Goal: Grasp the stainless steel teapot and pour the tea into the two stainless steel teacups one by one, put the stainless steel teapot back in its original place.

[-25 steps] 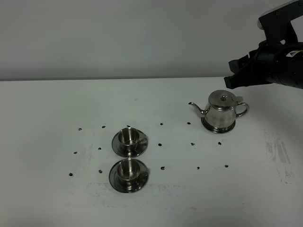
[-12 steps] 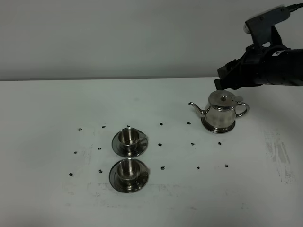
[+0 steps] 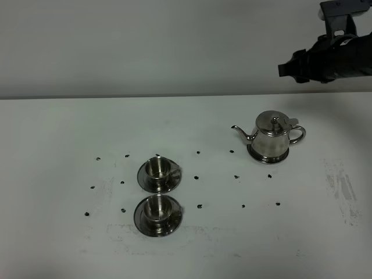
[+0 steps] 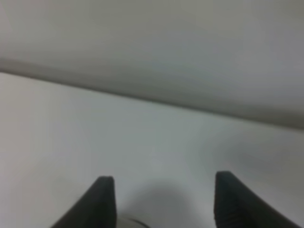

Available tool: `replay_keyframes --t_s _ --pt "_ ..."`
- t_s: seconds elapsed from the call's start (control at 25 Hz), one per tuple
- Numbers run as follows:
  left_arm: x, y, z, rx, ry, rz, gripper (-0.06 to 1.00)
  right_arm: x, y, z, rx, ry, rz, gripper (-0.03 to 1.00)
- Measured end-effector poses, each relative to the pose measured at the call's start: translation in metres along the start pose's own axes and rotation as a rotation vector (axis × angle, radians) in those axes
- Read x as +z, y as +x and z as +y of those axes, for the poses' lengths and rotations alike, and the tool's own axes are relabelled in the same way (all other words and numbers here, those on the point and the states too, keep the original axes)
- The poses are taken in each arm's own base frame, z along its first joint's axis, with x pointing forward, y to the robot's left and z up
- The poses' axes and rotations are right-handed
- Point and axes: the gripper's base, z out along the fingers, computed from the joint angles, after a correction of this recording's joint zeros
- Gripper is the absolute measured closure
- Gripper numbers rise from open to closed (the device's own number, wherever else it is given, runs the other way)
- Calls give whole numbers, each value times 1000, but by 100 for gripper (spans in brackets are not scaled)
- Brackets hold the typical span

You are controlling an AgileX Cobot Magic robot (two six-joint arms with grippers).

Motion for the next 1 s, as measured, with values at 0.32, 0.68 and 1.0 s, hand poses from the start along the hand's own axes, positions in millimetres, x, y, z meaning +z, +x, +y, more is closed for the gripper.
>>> replay_keyframes --t_s 0.32,0.68,1.0 --pt "0 0 0 -1 0 0 56 17 23 -31 72 42 91 52" --pt "0 0 0 -1 0 0 56 37 41 -38 82 79 156 52" --pt "0 0 0 -1 0 0 56 54 55 -40 88 82 180 52"
